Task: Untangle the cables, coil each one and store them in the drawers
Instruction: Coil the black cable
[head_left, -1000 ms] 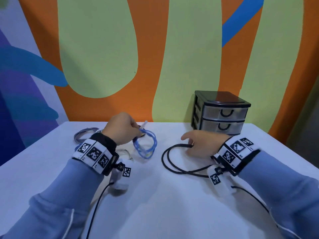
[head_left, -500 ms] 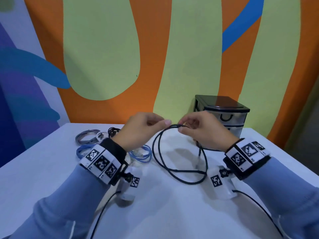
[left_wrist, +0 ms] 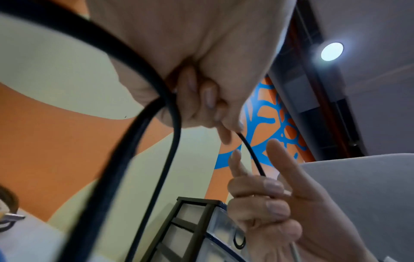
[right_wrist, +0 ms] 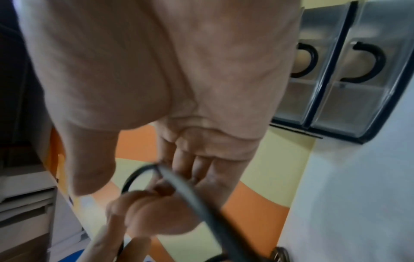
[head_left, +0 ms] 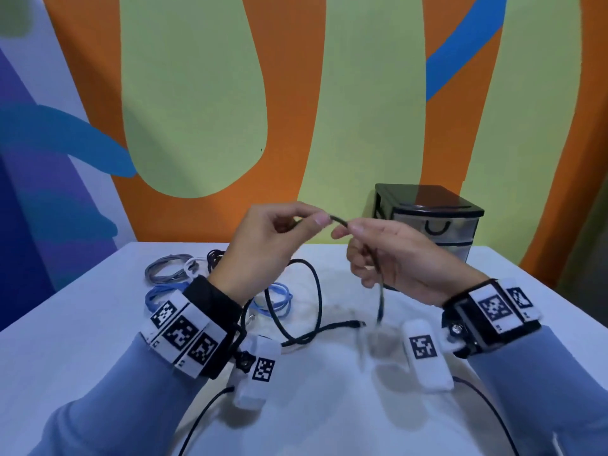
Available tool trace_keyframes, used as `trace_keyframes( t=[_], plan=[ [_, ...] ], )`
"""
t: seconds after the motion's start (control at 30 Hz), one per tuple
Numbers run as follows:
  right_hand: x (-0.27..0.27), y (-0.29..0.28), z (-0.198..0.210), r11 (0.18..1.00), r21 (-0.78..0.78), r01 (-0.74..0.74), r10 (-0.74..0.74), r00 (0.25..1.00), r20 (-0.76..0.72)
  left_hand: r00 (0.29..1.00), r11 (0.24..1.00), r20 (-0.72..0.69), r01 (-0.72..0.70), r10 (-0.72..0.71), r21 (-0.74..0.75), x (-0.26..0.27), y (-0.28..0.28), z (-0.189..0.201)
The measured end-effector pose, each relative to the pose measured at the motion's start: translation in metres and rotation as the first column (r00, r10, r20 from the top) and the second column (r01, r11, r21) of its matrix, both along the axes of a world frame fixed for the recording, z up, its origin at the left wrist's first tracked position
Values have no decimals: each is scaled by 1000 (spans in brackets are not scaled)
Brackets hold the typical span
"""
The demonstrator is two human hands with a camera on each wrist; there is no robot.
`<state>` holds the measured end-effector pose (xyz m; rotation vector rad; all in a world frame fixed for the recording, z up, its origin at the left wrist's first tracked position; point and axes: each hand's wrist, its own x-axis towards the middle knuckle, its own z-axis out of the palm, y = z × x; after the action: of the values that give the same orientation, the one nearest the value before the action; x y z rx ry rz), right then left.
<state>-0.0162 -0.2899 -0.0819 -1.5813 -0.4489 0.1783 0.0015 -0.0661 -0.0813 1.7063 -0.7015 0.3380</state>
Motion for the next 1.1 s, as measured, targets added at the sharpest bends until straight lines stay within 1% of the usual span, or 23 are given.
trace_keyframes(
  t=[0.07,0.1,0.17,0.23,0.27,0.3,0.33,0.37,0.47,0.53,0.6,0.67,0.7,0.77,0.83,0.9,0.97,1.03,1.07,1.1],
  plan=[
    [-4,3,3,999,26,-34,35,999,-34,994,992,-12,108,-107,62,-7,-2,5],
    [-6,3,6,998,59,-25,27,999,-43,989,988,-54,141,-137,62,-8,-1,7],
    [-6,-3,12,984,174,37,-32,999,-35,955,976,-213,216,-205,29,-8,6,11],
    [-5,-17,18,919,382,96,-81,995,-55,892,956,-356,295,-277,-5,-7,16,17],
    [-5,-25,22,878,465,113,-90,993,-72,872,949,-388,314,-299,-27,-7,22,19],
    [-5,-32,25,858,498,128,-102,992,-80,861,946,-401,320,-314,-55,-7,26,21],
    [-6,-36,27,864,485,136,-110,991,-81,859,946,-402,314,-317,-77,-7,28,21],
    [-9,-37,27,888,441,133,-109,991,-79,866,950,-394,300,-307,-81,-7,28,21],
    [-16,-27,25,963,266,47,-31,997,-66,910,962,-332,272,-248,25,-12,20,19],
    [-18,-16,22,985,170,-23,30,999,-41,924,960,-298,272,-239,73,-17,15,19],
    [-20,-9,20,987,130,-89,96,994,-47,935,964,-263,260,-237,56,-20,11,19],
    [-21,-6,20,979,153,-136,147,987,-64,947,973,-230,232,-223,14,-20,9,20],
    [-21,-6,21,970,195,-142,159,984,-75,953,977,-221,211,-208,-10,-19,9,20],
    [-21,-8,25,937,326,-128,163,983,-85,961,986,-221,162,-168,-41,-15,9,18],
    [-21,-9,29,885,455,-104,150,986,-67,962,989,-231,143,-145,-26,-14,8,15],
    [-19,-10,28,835,546,-71,121,991,-56,957,985,-251,164,-144,60,-15,2,9],
    [-16,-9,26,790,612,-30,74,996,-48,960,955,-242,198,-143,219,-20,-7,2],
    [-12,-6,23,719,694,33,-5,999,-42,979,885,-157,185,-129,428,-26,-15,-4],
    [-11,-4,21,687,724,62,-57,998,-32,986,843,-101,167,-134,512,-31,-19,-5],
    [-10,-2,20,678,731,83,-116,993,-5,987,812,-58,158,-153,562,-37,-23,-5]
  ],
)
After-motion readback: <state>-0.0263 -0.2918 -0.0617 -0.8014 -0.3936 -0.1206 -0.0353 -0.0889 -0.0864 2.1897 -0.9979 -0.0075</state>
